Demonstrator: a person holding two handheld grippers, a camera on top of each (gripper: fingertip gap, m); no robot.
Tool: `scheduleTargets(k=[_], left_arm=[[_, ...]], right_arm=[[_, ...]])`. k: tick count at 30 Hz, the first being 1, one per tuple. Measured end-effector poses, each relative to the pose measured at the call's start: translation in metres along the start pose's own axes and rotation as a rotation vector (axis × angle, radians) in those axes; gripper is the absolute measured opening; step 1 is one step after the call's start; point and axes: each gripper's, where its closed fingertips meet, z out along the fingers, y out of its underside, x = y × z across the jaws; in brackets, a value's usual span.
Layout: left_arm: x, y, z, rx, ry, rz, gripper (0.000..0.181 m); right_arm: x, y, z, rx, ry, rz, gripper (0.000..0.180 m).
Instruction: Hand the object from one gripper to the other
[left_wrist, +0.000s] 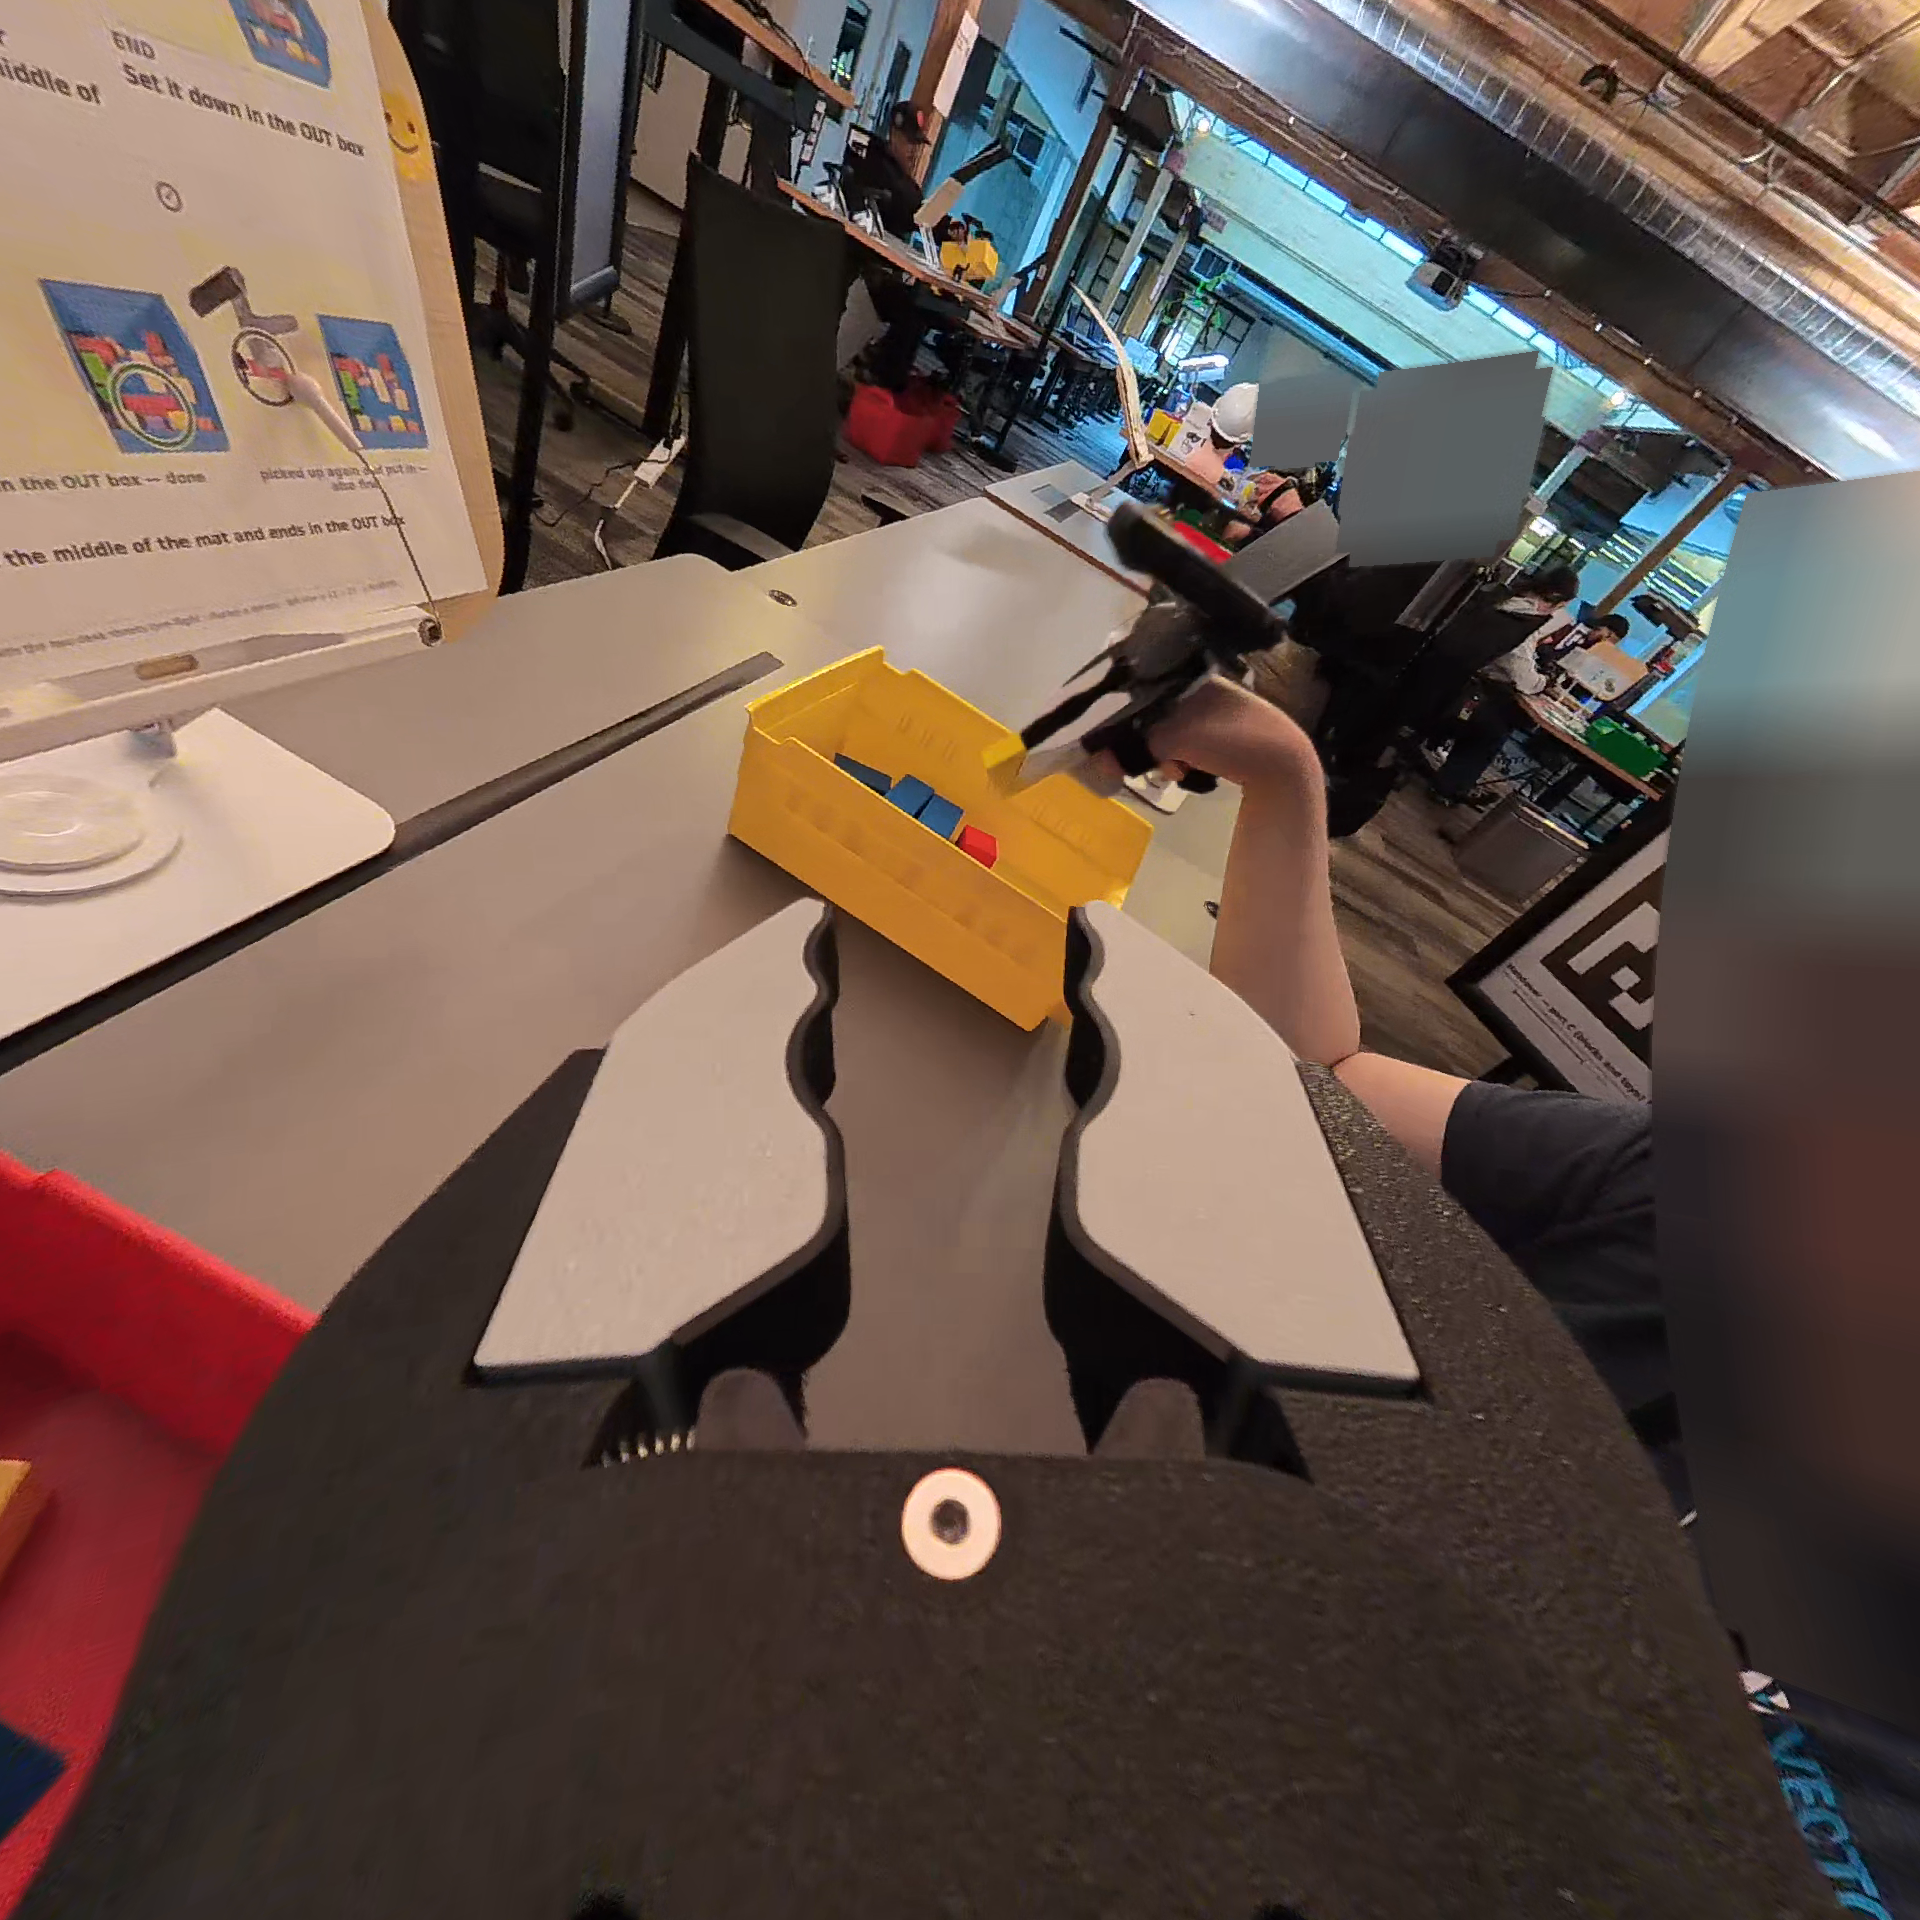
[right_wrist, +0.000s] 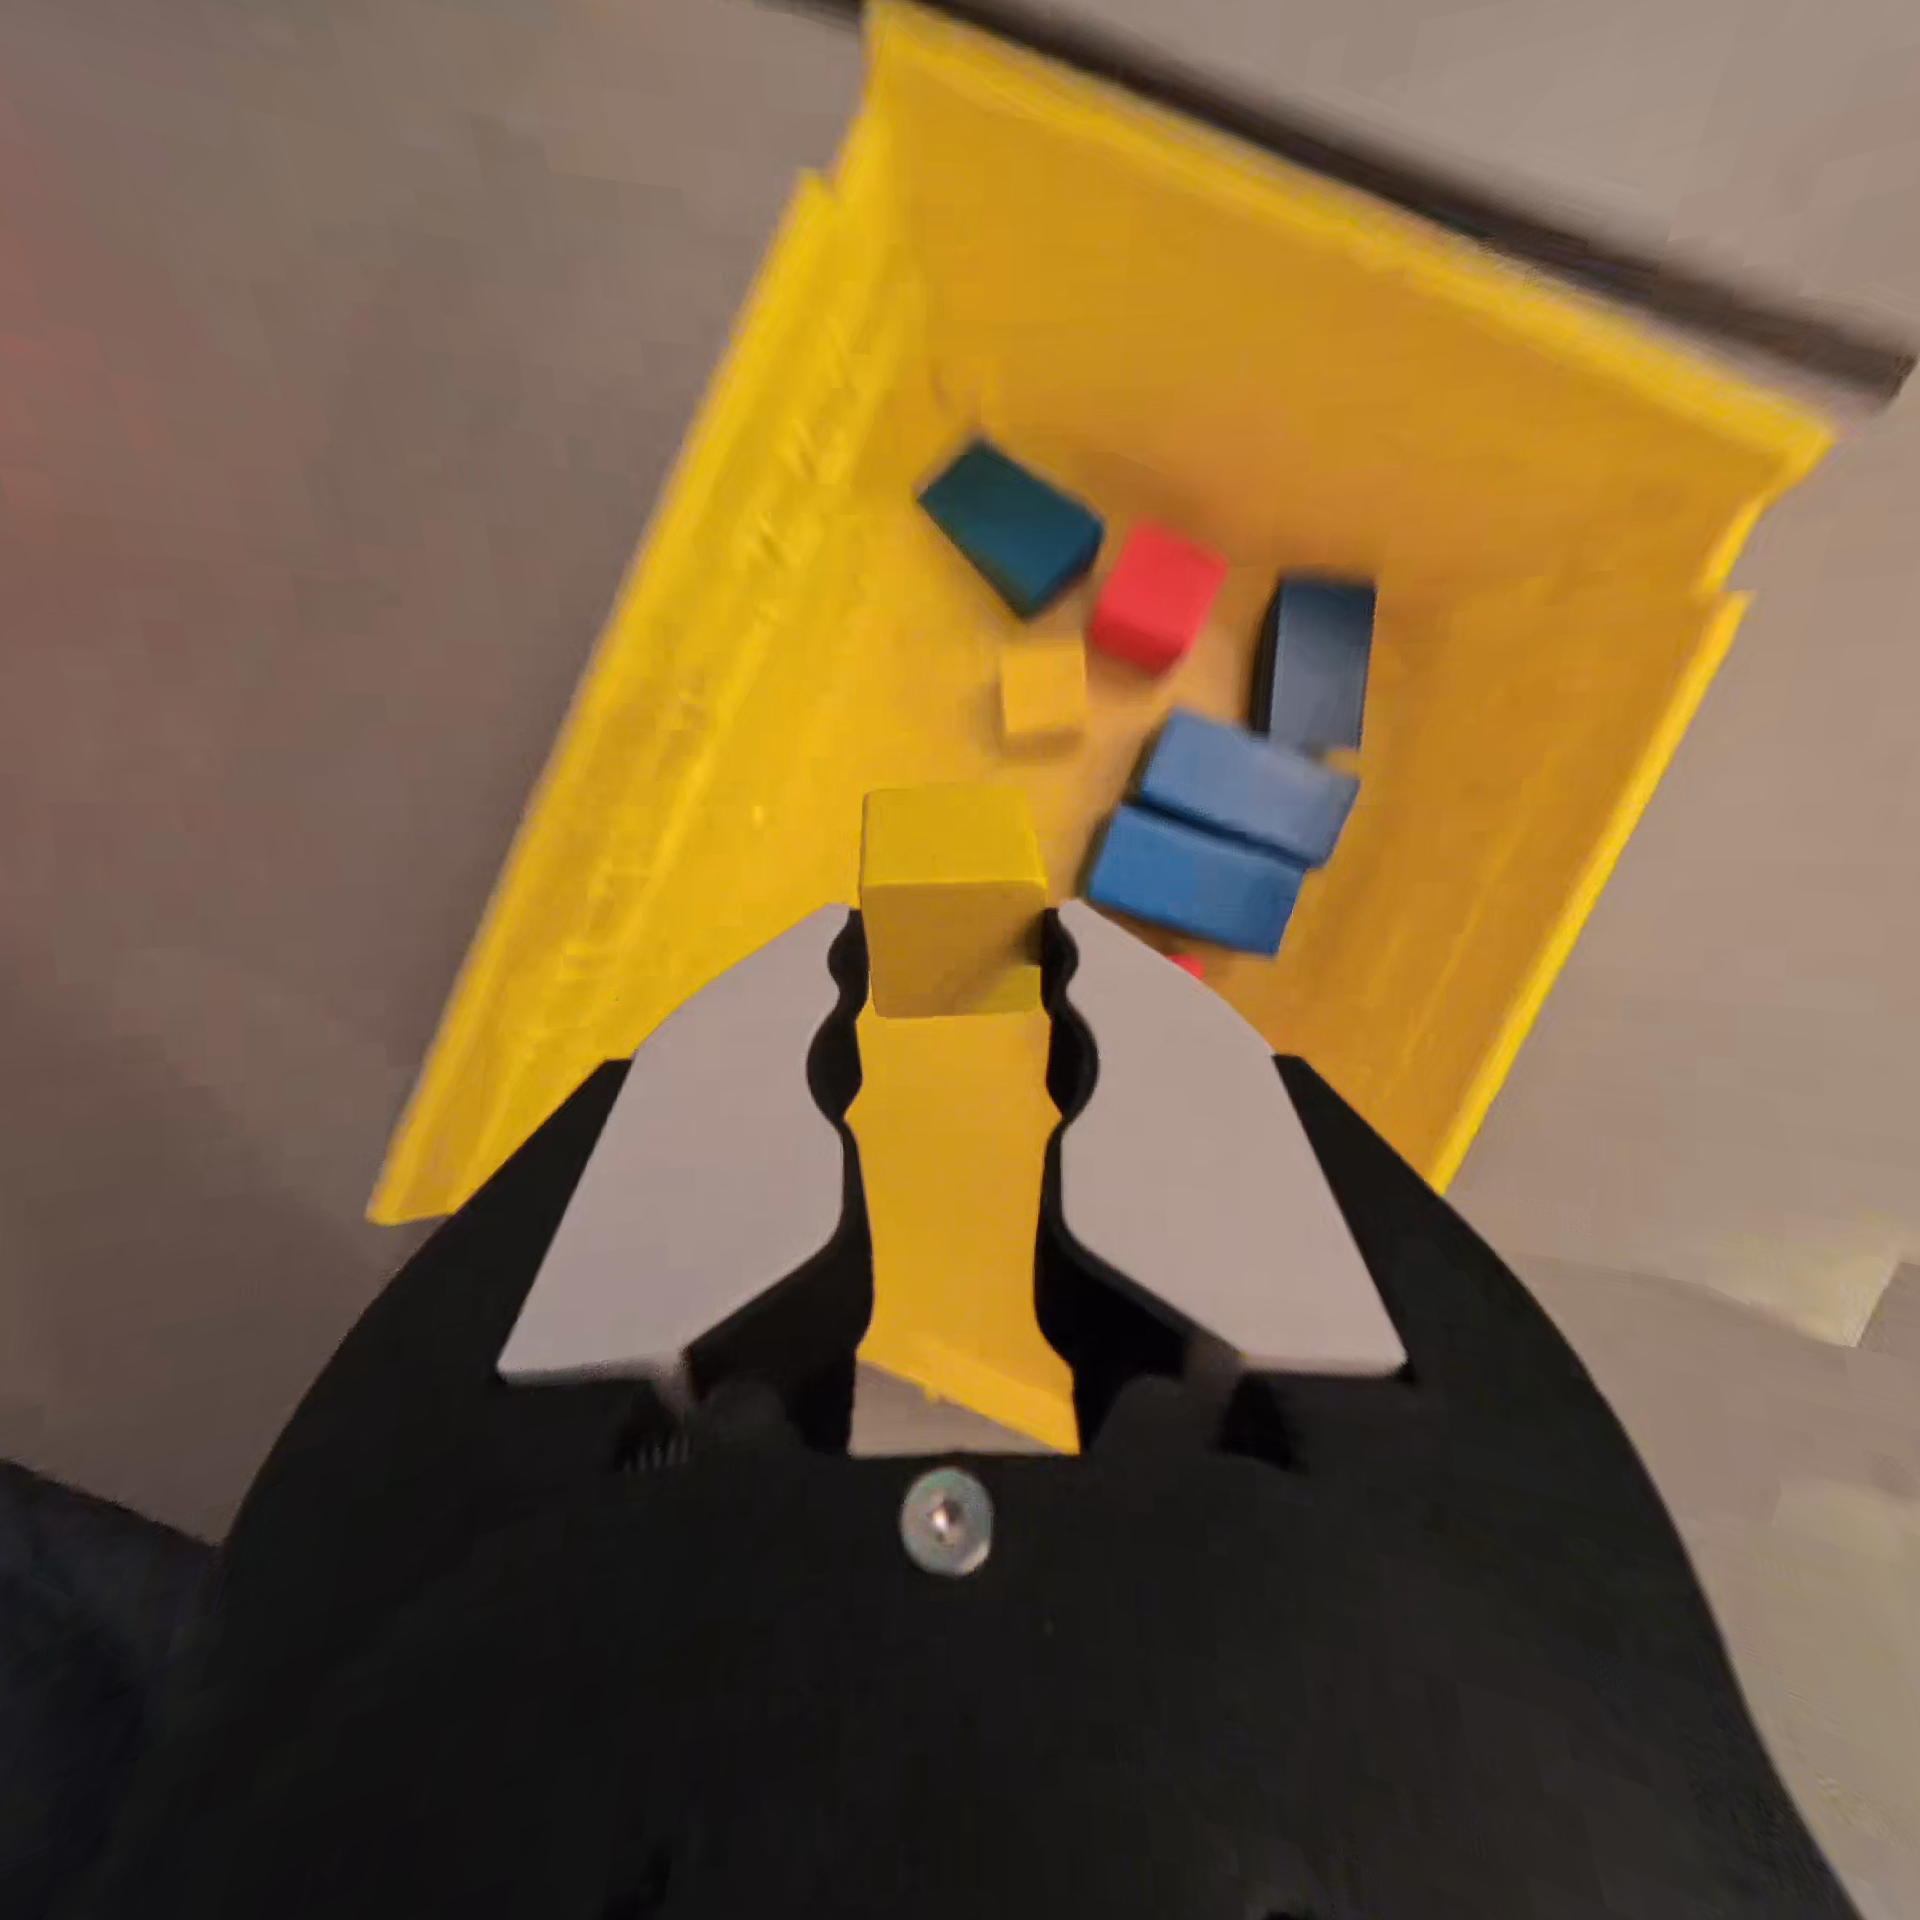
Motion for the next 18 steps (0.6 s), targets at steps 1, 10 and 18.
scheduleTargets(k=[1,10,18], left_arm=[[0.0,0.001,0.001,-0.005,0.001,-0.002,0.041],[0.0,0.007,0.007,-0.043,-0.005,-0.006,0.041],[-0.003,0.004,-0.001,-0.025,-0.032,-0.008,0.04]], right_arm=[[0.002,0.011,0.011,-0.08,-0.008,0.011,0.033],[0.002,0.018,0.078,-0.272,-0.043,0.043,0.033],[0.01,0.023,0.098,-0.321,-0.021,0.085,0.033]])
